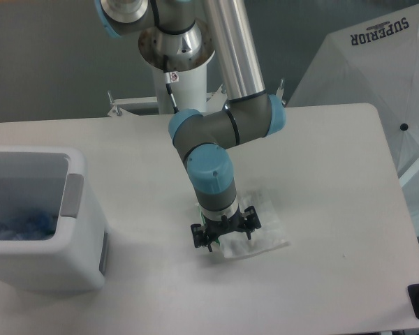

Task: Place the trash in the trash can
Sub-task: 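Lower the gripper onto the bag's edge and pinch it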

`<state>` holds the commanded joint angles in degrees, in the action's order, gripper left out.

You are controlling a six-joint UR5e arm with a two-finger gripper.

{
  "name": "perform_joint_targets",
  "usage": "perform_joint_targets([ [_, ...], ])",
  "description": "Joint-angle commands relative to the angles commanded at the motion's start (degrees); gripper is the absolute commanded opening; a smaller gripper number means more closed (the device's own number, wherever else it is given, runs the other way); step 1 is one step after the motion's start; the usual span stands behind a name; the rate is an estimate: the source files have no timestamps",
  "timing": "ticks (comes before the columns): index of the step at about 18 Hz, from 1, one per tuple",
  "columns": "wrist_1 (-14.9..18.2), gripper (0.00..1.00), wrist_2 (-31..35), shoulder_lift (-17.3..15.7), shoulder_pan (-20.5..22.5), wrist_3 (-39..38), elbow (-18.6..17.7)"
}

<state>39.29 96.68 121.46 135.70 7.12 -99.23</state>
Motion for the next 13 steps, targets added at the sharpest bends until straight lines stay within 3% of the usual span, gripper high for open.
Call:
perform_joint_targets([
  [7,0.0,0.99,1.2,0.3,0.0,0.6,0.1],
  [13,0.1,0.87,2.5,0.6,0.0,0.9,-0.3],
])
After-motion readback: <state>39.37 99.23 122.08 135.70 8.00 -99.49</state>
